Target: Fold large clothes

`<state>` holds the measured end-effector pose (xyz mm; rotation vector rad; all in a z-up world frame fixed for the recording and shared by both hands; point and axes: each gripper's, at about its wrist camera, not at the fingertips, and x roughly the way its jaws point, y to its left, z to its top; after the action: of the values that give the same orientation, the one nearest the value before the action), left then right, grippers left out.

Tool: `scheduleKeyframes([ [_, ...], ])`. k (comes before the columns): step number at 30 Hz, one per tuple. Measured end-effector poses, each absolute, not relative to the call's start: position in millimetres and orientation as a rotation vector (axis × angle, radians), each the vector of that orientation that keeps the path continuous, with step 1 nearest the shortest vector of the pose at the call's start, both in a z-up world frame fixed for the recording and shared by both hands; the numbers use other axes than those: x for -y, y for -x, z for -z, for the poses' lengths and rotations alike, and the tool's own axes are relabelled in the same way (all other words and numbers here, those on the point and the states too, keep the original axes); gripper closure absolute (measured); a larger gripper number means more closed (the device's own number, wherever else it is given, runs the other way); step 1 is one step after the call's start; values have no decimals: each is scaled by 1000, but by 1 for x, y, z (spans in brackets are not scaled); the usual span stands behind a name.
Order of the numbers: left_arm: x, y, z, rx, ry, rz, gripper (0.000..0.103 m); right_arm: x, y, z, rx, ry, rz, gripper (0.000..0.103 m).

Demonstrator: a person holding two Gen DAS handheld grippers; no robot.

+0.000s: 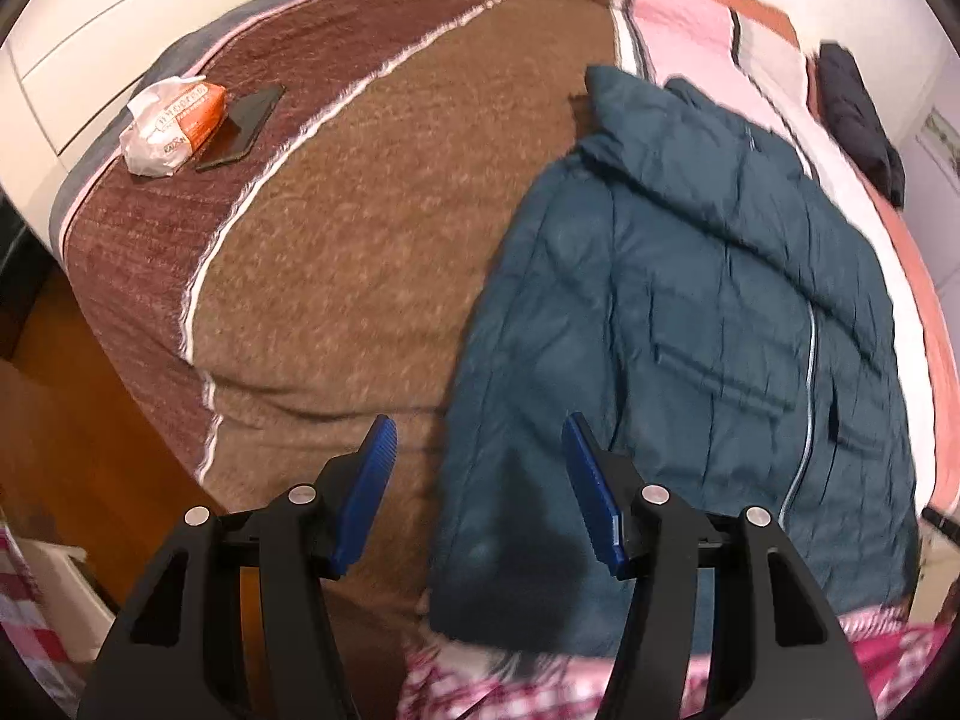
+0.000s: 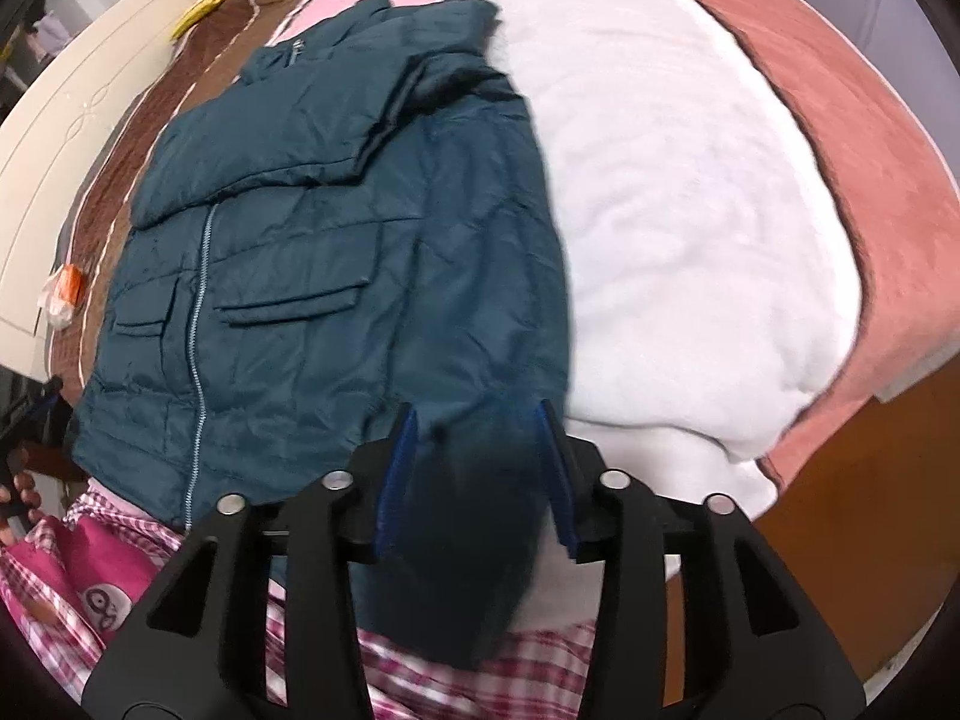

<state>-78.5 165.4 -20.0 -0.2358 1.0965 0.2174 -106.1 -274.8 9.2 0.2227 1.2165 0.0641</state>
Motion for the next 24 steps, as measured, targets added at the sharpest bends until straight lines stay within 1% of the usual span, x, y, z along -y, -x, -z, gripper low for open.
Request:
scheduleKeyframes([
  [8, -171, 97, 26, -1152, 258, -105, 46, 306, 124, -8, -1271, -304, -38, 51],
  [11, -171, 102, 36, -1187, 268, -65, 44, 313, 131, -4, -1286, -358, -60, 43],
  [12, -172, 103, 41, -1206, 281, -53, 44, 315, 134, -2, -1291, -379, -71, 43],
  [15, -179, 106, 57, -1248, 364, -28, 43, 316, 139, 6, -1315, -430, -93, 42],
  [17, -183, 108, 65, -1257, 428, -20, 37, 317, 141, 11, -1335, -462, -101, 42],
  [24, -180, 112, 74, -1245, 516, 29, 37, 313, 146, 22, -1369, -518, -149, 42],
])
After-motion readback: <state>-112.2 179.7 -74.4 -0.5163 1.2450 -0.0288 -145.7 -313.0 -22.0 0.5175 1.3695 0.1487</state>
